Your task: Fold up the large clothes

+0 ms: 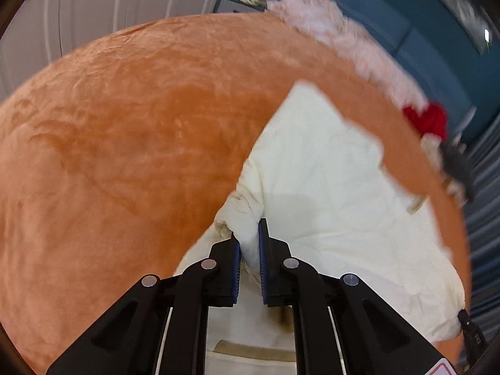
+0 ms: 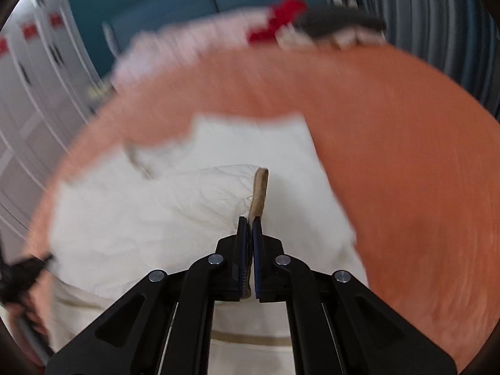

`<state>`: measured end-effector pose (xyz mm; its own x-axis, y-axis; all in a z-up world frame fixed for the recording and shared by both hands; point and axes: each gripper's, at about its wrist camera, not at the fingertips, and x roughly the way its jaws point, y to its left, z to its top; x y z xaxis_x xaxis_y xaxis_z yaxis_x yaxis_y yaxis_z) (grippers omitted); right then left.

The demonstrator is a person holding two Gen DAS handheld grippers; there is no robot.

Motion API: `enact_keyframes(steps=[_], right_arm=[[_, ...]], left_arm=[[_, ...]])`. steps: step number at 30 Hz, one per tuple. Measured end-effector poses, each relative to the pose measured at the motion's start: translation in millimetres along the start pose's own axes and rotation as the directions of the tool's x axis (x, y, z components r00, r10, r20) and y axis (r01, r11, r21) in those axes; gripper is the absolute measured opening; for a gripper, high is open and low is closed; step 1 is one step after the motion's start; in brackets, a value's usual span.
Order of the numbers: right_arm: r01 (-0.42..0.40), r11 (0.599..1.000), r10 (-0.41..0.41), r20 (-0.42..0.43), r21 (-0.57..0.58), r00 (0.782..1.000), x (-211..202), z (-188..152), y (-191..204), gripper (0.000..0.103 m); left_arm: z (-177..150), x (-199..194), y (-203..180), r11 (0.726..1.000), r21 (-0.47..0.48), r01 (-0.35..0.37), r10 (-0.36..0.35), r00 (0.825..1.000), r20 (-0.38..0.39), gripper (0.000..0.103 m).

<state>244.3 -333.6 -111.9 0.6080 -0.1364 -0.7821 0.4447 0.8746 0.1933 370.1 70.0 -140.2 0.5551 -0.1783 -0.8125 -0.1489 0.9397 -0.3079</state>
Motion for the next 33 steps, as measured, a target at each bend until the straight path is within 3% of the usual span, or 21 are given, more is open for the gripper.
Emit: enact_keyframes(steps=[3, 10, 12, 15, 17, 18, 24, 29, 33], right_arm=[[0.003, 1.0, -0.002, -0.052, 0.025, 0.999, 27.3, -19.7, -8.3, 0.002], [0.023, 1.0, -0.023, -0.06, -0.009, 0.998, 41.9, -23.9, 1.0, 0.003], [0.027, 1.0, -0.028, -0.054, -0.016, 0.998, 39.4, -23.0, 0.7, 0.003], [0.037, 0.999, -0.037, -0.041, 0.003, 0.998, 23.0, -20.9, -6.5, 0.014], [0.042, 0.999, -0.042, 0.001, 0.029, 0.999, -0.7, -16.9, -13.4, 0.031], [0.044, 0.998, -0.045, 0.026, 0.033, 0.999, -10.4, -16.0, -14.3, 0.034], [-0.012, 1.0, 0.015, 0.111, -0.025, 0.994, -39.8, 14.5, 9.9, 0.035], [-0.037, 0.99, 0.05, 0.095, -0.139, 0.994, -3.2, 35.0, 63.6, 0.035], [-0.028, 0.983, 0.036, 0.039, -0.183, 0.999, 41.9, 25.6, 82.9, 0.034]], left_arm=[[-7.5, 11.1, -9.2, 0.997, 0.055, -0.058, 0.058, 0.998, 0.008, 0.008], [-14.0, 22.0, -14.4, 0.986, 0.127, -0.111, 0.108, 0.994, 0.029, 0.009], [-16.9, 21.0, -17.9, 0.981, 0.146, -0.129, 0.124, 0.991, 0.039, 0.014], [-17.5, 8.5, -17.0, 0.979, 0.156, -0.13, 0.123, 0.991, 0.054, 0.02], [-17.1, -8.4, -11.5, 0.982, 0.158, -0.099, 0.092, 0.994, 0.051, 0.026], [-16.9, -20.6, -8.1, 0.982, 0.167, -0.091, 0.082, 0.995, 0.06, 0.028], [6.5, -64.8, -26.5, 0.969, 0.228, -0.095, 0.06, 0.986, 0.158, 0.028], [34.3, -31.3, -91.2, 0.935, 0.341, -0.102, 0.039, 0.982, 0.187, 0.028], [26.1, 19.8, -123.5, 0.899, 0.418, -0.128, 0.073, 0.987, 0.145, 0.028]])
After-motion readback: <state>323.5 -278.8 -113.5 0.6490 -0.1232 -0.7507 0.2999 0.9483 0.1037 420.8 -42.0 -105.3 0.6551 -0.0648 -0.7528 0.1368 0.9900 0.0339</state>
